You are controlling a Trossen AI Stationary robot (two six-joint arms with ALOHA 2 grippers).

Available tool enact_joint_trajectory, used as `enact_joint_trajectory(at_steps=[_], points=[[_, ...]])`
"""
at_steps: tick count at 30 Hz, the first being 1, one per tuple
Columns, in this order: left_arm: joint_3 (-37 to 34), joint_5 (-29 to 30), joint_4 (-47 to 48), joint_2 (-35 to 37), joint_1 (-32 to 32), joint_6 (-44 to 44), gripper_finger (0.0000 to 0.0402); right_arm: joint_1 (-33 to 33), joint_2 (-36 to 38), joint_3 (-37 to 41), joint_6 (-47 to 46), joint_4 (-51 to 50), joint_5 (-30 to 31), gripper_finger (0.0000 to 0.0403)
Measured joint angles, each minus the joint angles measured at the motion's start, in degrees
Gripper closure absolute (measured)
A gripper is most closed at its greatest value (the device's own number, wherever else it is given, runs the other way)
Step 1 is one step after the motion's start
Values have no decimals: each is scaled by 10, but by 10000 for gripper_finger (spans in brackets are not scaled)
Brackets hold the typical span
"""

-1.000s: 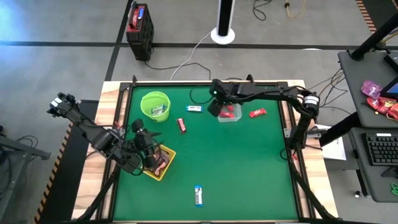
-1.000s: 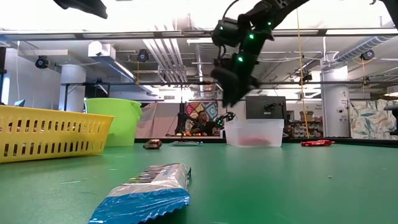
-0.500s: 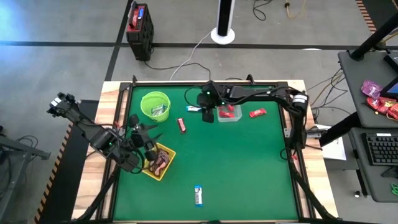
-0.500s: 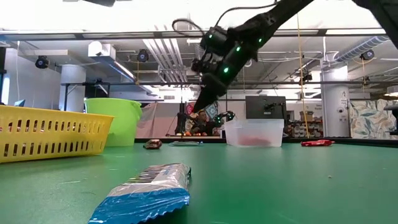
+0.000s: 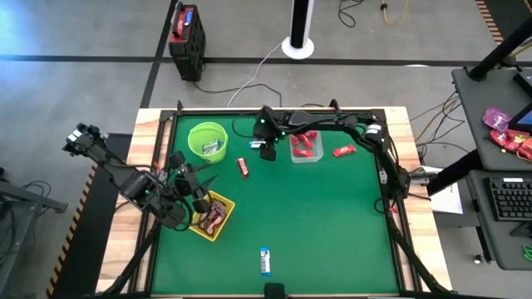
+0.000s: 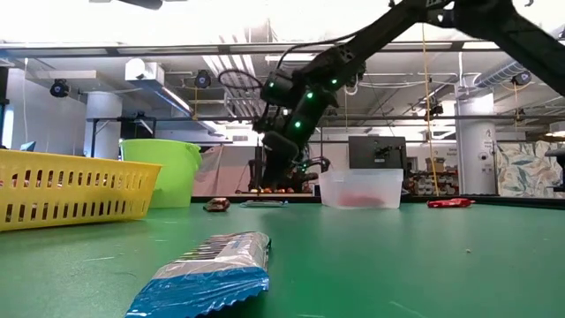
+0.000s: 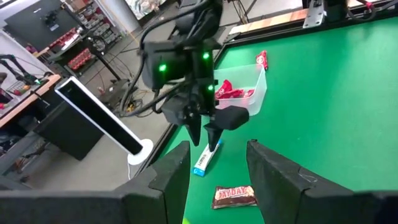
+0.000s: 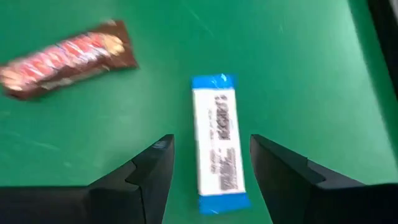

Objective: Sort candy by brand, put in halloween buckets
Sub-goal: Put the white chocolate into the green bucket

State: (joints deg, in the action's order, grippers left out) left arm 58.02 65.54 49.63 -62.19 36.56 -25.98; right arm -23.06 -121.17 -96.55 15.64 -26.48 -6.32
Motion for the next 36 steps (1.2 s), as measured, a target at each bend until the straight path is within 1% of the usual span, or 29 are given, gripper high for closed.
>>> enact_joint_trajectory(at_steps=[4,9,17,21,23,25,30,33,36], points=[[-4,0,1,0,0,0,260,-4,-31,-47,10,-51,-1,190],[-7,0,2,0,0,-2,260,-2,-52,-71,14,-62,-4,179],[-9,-1,1,0,0,-2,260,-13,-71,-73,15,-73,-2,178],[-11,-1,1,0,0,-2,260,-21,-73,-73,14,-75,-27,181],[-12,-1,1,0,0,-2,260,-22,-73,-73,14,-79,-42,191],[-12,-1,1,0,0,-2,260,-22,-73,-73,16,-87,-44,210],[-12,-1,1,-1,0,-2,260,-22,-73,-68,22,-92,-45,285],[-12,-1,1,-2,0,-2,260,-22,-72,-67,19,-94,-48,322],[-12,-1,1,-2,0,-3,260,-21,-71,-67,19,-95,-49,331]])
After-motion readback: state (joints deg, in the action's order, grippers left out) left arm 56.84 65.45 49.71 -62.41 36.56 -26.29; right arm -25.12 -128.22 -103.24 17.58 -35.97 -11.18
